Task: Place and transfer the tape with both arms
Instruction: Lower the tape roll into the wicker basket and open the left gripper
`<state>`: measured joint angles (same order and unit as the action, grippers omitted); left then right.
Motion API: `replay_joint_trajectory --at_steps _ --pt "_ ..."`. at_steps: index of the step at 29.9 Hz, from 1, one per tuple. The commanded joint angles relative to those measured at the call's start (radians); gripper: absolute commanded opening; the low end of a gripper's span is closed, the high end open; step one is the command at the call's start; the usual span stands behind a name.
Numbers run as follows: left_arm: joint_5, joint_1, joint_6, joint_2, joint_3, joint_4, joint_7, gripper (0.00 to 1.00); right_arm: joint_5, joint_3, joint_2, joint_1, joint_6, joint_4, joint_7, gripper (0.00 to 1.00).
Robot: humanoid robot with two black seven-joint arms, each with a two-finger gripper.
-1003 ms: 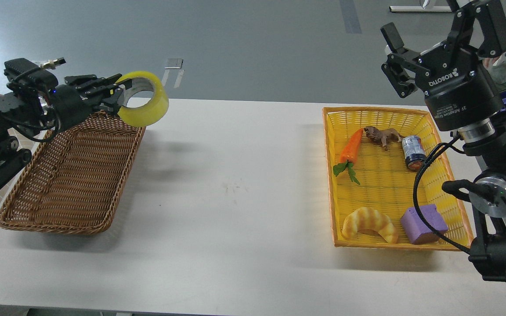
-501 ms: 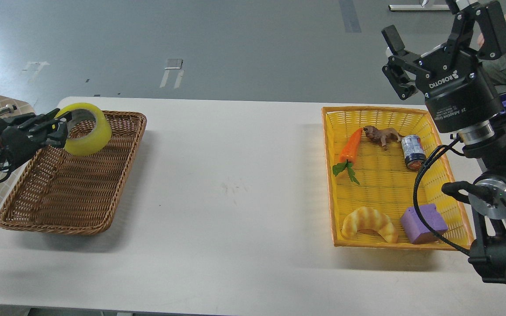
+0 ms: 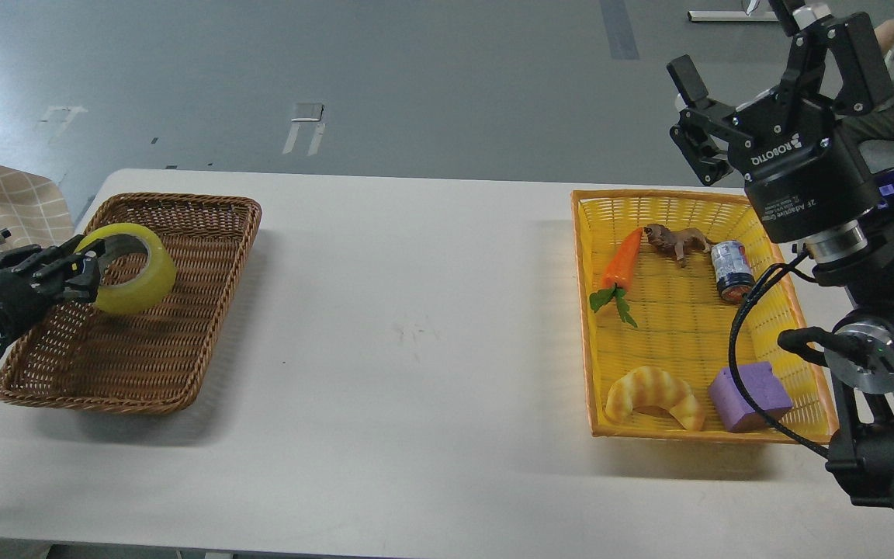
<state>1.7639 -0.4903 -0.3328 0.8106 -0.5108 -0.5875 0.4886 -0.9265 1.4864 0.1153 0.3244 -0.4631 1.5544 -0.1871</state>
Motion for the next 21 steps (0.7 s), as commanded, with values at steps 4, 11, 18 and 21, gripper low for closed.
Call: replay_joint_trajectory --at_steps 4,11,18,21 --pt "0.000 0.006 0.000 -0.010 -0.002 0.000 0.000 0.15 0.000 0.000 0.001 -0.011 0.000 0.001 -0.002 1.00" --pt "-0.007 0.006 0.000 -0.011 -0.002 0.000 0.000 0.46 0.000 0.000 0.001 -0.011 0.000 0.000 0.000 1.00" --pt "-0.043 0.009 0.012 -0.010 -0.002 0.000 0.000 0.86 0.000 -0.002 -0.002 -0.018 0.000 0.000 0.000 1.00" --pt "-0.107 0.012 0.028 -0.011 0.001 0.000 0.000 0.96 0.000 -0.002 -0.006 -0.019 0.000 0.000 0.000 1.00"
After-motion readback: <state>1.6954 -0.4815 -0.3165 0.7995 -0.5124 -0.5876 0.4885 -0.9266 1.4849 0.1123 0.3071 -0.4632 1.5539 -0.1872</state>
